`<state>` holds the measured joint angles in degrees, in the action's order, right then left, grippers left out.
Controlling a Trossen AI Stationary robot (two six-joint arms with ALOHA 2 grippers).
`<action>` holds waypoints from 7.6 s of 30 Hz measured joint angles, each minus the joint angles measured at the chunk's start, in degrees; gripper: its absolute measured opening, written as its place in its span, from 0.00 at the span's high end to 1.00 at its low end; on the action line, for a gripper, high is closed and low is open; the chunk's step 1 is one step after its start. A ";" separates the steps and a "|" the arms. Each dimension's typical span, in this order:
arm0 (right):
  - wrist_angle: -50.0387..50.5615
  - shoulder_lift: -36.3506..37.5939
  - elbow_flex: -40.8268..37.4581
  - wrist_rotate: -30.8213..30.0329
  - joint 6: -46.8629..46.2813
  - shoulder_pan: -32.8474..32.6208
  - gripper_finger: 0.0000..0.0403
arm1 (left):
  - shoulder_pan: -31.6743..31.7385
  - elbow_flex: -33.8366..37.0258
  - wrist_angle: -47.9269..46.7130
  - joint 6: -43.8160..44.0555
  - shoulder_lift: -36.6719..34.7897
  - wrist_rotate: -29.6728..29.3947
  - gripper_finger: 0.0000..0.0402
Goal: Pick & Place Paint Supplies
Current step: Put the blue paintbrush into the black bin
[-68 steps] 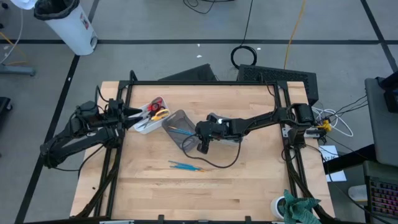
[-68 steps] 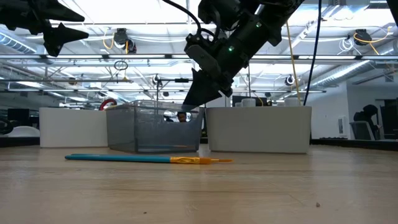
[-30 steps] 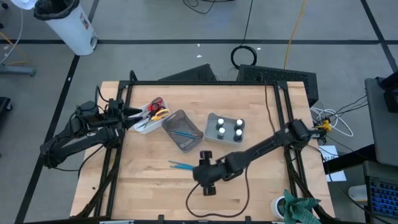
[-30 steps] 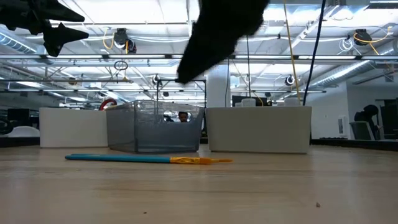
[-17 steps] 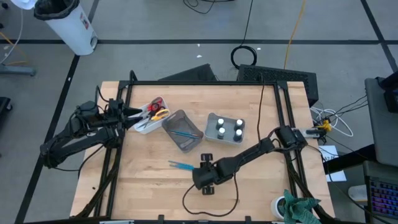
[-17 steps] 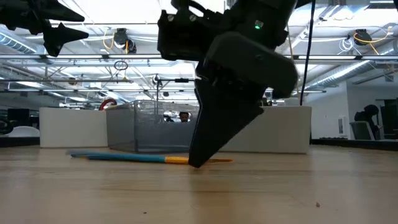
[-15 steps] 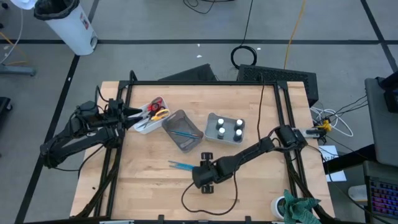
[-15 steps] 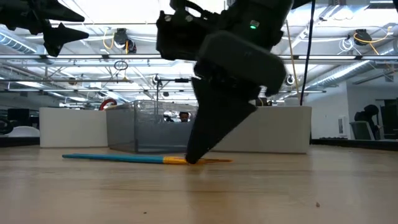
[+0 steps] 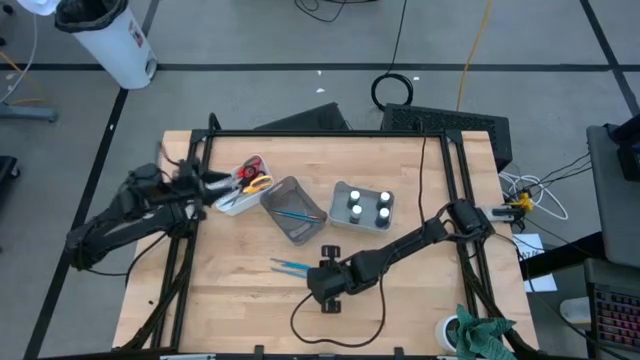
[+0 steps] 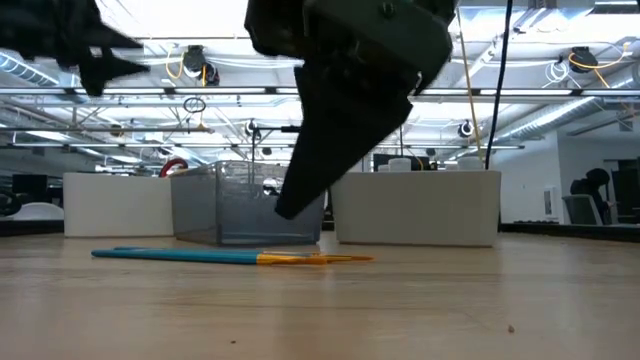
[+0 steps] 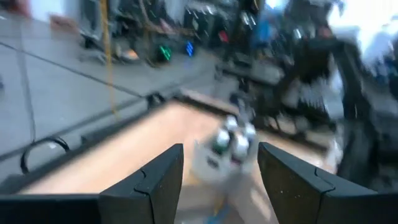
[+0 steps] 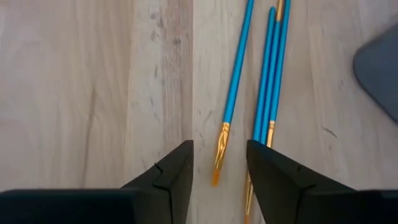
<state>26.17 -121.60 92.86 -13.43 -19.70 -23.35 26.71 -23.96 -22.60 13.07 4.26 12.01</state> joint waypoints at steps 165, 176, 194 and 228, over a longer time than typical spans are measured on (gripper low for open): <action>-73.06 40.57 -61.64 2.11 9.90 -0.26 1.00 | -6.66 21.59 22.74 -8.32 -2.28 2.63 0.47; -73.12 40.57 -61.64 4.76 10.37 -0.26 1.00 | -6.66 21.59 22.74 -8.26 -2.28 2.63 0.47; -75.04 40.57 -61.64 17.18 11.98 -0.33 1.00 | -6.68 21.55 22.74 -8.25 -2.28 2.63 0.47; -109.45 40.59 -61.64 40.59 15.32 -9.59 1.00 | -6.66 21.55 22.72 -8.29 -2.28 2.63 0.47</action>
<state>-83.28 -81.01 31.22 27.16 -4.38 -32.95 20.05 -2.42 0.12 4.78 1.98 14.63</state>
